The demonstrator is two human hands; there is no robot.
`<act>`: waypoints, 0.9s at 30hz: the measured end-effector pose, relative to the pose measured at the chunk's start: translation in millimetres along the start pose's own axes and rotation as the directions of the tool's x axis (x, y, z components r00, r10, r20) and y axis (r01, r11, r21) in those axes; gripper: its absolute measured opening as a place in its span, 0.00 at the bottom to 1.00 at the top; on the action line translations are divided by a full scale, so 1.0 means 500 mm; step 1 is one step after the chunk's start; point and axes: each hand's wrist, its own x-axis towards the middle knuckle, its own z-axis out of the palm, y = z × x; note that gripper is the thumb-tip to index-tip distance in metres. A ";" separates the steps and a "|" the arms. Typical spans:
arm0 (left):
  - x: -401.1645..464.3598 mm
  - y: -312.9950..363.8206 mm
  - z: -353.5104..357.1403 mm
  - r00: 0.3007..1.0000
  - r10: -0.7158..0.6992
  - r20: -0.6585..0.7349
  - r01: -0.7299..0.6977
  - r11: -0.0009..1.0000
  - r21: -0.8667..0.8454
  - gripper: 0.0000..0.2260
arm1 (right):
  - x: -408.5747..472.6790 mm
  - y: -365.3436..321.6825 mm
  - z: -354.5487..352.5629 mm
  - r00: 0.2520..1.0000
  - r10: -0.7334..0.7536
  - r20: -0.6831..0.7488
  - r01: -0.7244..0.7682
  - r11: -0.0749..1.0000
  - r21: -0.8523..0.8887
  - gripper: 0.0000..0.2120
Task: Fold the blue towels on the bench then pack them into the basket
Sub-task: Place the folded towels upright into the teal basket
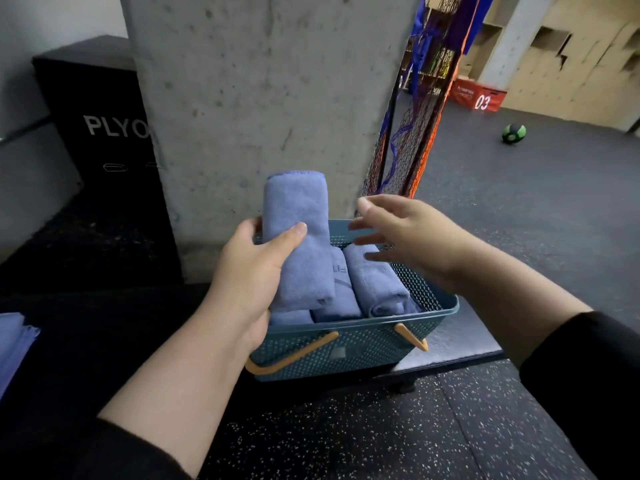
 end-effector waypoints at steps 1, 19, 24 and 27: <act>-0.004 -0.001 0.007 1.000 -0.008 -0.008 0.008 1.000 -0.018 0.15 | -0.005 -0.003 0.011 0.997 0.027 0.071 -0.029 0.999 0.029 0.22; -0.016 0.000 0.020 0.991 0.125 0.040 -0.130 0.973 0.190 0.08 | -0.010 0.004 0.007 0.993 0.114 -0.018 -0.100 0.929 0.356 0.17; 0.001 -0.003 -0.001 0.976 0.214 0.041 -0.211 0.885 0.416 0.09 | 0.006 0.025 -0.088 0.936 0.172 -0.307 -0.147 0.984 0.105 0.20; 0.008 -0.011 -0.007 0.963 0.234 0.130 -0.264 0.752 0.604 0.12 | 0.003 0.072 -0.088 0.926 0.226 -0.303 -0.308 0.916 -0.257 0.16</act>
